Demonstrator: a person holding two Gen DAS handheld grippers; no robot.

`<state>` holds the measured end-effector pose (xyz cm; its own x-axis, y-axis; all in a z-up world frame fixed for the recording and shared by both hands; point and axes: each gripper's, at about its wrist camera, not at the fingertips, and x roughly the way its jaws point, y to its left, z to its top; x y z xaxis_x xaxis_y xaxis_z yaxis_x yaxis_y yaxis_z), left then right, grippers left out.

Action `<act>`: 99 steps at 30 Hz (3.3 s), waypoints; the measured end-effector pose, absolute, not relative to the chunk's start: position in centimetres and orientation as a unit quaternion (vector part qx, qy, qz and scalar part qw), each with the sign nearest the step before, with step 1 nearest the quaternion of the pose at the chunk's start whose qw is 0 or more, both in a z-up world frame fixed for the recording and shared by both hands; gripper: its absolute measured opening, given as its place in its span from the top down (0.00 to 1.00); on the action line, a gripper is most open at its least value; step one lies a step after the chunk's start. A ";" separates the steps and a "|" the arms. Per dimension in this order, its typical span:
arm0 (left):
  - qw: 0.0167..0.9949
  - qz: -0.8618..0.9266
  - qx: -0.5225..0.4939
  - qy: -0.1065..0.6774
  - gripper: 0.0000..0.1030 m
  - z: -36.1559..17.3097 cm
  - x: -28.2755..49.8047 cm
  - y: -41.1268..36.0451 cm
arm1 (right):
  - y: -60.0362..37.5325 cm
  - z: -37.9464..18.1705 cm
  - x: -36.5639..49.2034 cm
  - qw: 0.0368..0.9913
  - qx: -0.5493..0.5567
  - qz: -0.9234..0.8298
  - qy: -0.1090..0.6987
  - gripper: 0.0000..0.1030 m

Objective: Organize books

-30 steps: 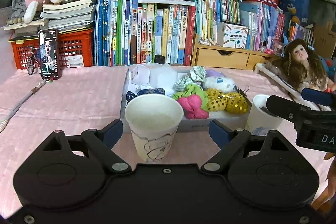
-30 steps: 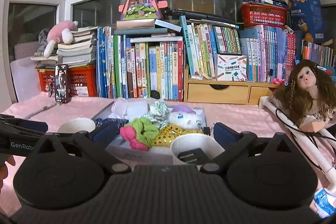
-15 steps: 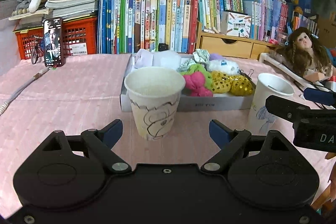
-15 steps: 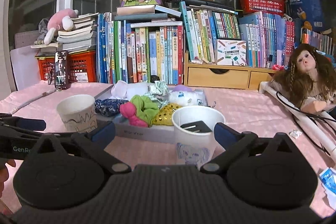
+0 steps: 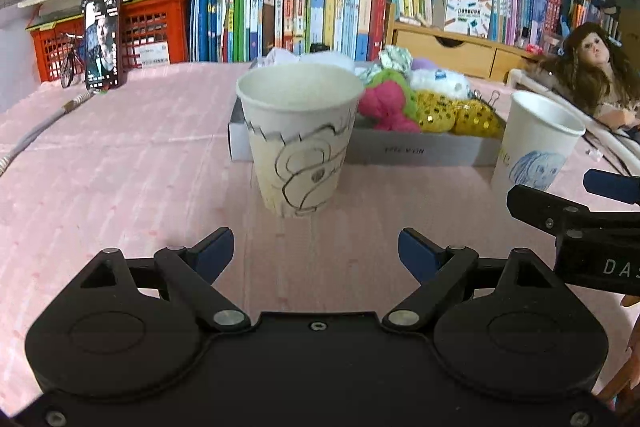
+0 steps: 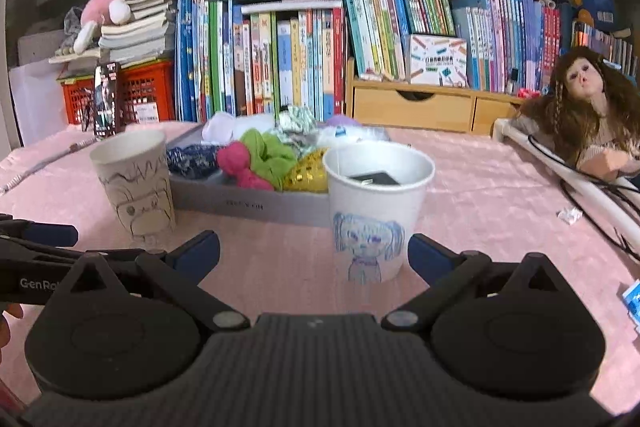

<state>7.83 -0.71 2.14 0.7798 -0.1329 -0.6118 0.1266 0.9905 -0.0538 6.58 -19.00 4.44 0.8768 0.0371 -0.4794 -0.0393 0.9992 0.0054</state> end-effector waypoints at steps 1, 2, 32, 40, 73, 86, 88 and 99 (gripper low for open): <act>0.943 -0.069 -0.005 0.327 0.14 2.0 7.8 -0.8 | -19.0 4.2 6.7 0.968 -0.003 0.020 0.251 0.00; 0.942 -0.069 -0.005 0.329 0.14 1.7 8.0 -0.8 | -18.9 4.1 6.8 0.967 -0.004 0.019 0.255 0.00; 0.944 -0.060 0.023 0.325 0.06 0.0 10.0 -2.5 | -20.1 1.0 9.6 0.941 0.010 0.007 0.339 0.00; 0.943 -0.057 0.021 0.327 0.03 -0.1 10.1 -2.4 | -20.1 1.0 9.6 0.941 0.010 0.011 0.339 0.00; 0.943 -0.051 0.018 0.330 0.00 -0.2 10.3 -2.3 | -20.0 1.0 9.6 0.941 0.011 0.011 0.338 0.00; 0.943 -0.051 0.018 0.330 0.00 -0.2 10.3 -2.3 | -20.0 1.0 9.6 0.941 0.011 0.011 0.338 0.00; 0.943 -0.051 0.018 0.330 0.00 -0.2 10.3 -2.3 | -20.0 1.0 9.6 0.941 0.011 0.011 0.338 0.00; 0.943 -0.051 0.018 0.330 0.00 -0.2 10.3 -2.3 | -20.0 1.0 9.6 0.941 0.012 0.011 0.338 0.00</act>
<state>10.26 -2.28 -0.20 0.7775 -0.0833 -0.6234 0.1074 0.9942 0.0011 9.61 -20.04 0.97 0.7710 0.0280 -0.6362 -0.0124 0.9995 0.0289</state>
